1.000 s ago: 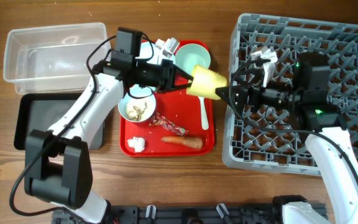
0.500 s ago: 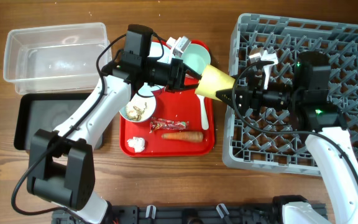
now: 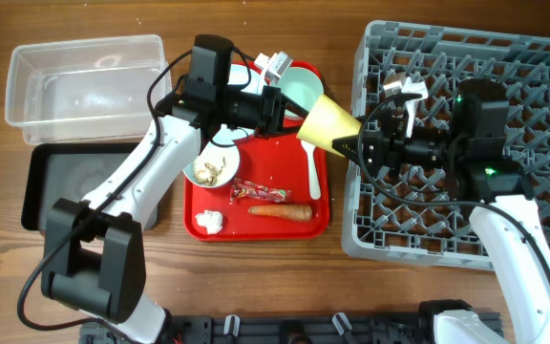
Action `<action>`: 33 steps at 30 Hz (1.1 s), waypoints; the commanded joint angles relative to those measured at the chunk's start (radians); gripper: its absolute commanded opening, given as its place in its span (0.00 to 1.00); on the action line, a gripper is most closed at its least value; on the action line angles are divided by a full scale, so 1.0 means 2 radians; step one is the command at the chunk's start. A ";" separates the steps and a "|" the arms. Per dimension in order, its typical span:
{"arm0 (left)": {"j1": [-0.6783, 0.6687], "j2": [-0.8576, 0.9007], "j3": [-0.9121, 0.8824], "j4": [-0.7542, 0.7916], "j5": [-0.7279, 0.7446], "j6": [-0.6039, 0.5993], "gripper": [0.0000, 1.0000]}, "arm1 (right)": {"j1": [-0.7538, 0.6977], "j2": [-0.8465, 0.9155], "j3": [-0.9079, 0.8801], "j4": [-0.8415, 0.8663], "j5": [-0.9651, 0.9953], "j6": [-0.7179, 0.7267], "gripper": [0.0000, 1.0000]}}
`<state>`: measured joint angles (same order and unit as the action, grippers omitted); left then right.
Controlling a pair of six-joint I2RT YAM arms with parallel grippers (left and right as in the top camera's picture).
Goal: Sort waste into correct bins and load items into the dishwasher rack
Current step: 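Lift the yellow cup and hand it to the right gripper, then carry the yellow cup with the right gripper into the rack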
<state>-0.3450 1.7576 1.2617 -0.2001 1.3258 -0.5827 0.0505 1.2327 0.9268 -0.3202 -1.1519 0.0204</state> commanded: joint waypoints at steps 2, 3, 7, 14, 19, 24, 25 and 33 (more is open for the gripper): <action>-0.003 -0.006 0.008 0.003 -0.002 -0.004 0.24 | 0.001 0.005 0.011 -0.002 0.012 -0.007 0.54; -0.003 -0.006 0.008 0.003 -0.004 -0.001 0.37 | 0.001 0.005 0.011 -0.007 0.031 0.006 0.52; -0.002 -0.006 0.008 -0.022 -0.060 0.004 0.51 | 0.001 0.005 0.012 -0.038 0.125 0.031 0.47; 0.019 -0.013 0.008 -0.245 -0.356 0.098 0.62 | -0.014 -0.005 0.015 -0.103 0.270 0.061 0.36; 0.050 -0.060 0.008 -0.361 -0.530 0.120 0.63 | -0.084 -0.008 0.097 -0.253 0.379 0.057 0.32; 0.067 -0.124 0.008 -0.376 -0.573 0.120 0.64 | -0.188 -0.006 0.185 -0.358 0.492 0.061 0.30; 0.067 -0.131 0.008 -0.375 -0.573 0.120 0.64 | -0.206 -0.006 0.189 -0.364 0.511 0.066 0.30; 0.067 -0.142 0.008 -0.376 -0.572 0.120 0.64 | -0.287 0.026 0.188 -0.399 0.554 0.081 0.26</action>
<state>-0.2138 1.4872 1.2720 -0.9535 0.2008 -0.3595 -0.5201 1.2533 1.2877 -1.1156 -0.0666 0.1688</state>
